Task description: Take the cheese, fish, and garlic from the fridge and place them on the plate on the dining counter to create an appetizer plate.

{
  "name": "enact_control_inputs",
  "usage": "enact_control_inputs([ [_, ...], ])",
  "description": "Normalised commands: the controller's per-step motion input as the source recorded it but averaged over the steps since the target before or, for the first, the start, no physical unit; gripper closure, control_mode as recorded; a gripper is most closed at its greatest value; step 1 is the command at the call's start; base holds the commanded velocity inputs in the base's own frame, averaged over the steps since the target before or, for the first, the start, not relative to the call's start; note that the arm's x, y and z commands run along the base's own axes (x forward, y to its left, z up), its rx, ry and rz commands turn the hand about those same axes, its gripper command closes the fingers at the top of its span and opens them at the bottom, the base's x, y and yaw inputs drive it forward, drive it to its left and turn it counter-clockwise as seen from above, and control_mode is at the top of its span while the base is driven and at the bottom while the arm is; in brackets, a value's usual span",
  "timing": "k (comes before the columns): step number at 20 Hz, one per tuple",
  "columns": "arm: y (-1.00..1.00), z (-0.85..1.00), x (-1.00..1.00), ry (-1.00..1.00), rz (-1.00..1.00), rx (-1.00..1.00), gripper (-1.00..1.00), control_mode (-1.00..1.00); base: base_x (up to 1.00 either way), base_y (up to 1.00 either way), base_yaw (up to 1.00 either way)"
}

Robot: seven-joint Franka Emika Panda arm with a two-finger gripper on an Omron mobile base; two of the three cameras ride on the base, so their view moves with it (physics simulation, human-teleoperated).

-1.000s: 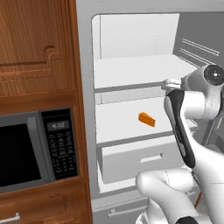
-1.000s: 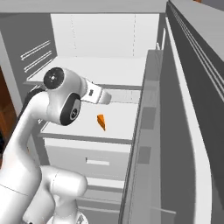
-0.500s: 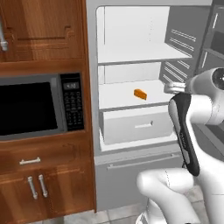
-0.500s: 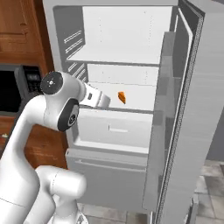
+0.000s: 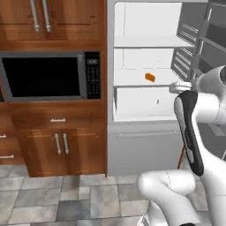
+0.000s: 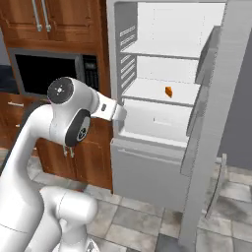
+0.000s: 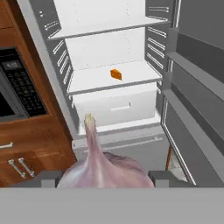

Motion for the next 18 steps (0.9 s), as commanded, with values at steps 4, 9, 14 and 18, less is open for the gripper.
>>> enact_control_inputs([
  [4,0.0,0.0,0.0,0.0,0.0,0.0,1.0,1.0,-0.97,0.0,0.64],
  [9,0.0,0.0,0.0,0.0,0.0,0.0,1.0,1.0,-0.89,-0.01,0.69],
  [14,0.0,0.0,0.0,0.0,0.0,0.0,1.0,1.0,-1.0,0.0,0.61],
  [18,0.0,0.0,0.0,0.0,0.0,0.0,1.0,1.0,-1.0,0.17,0.55],
])
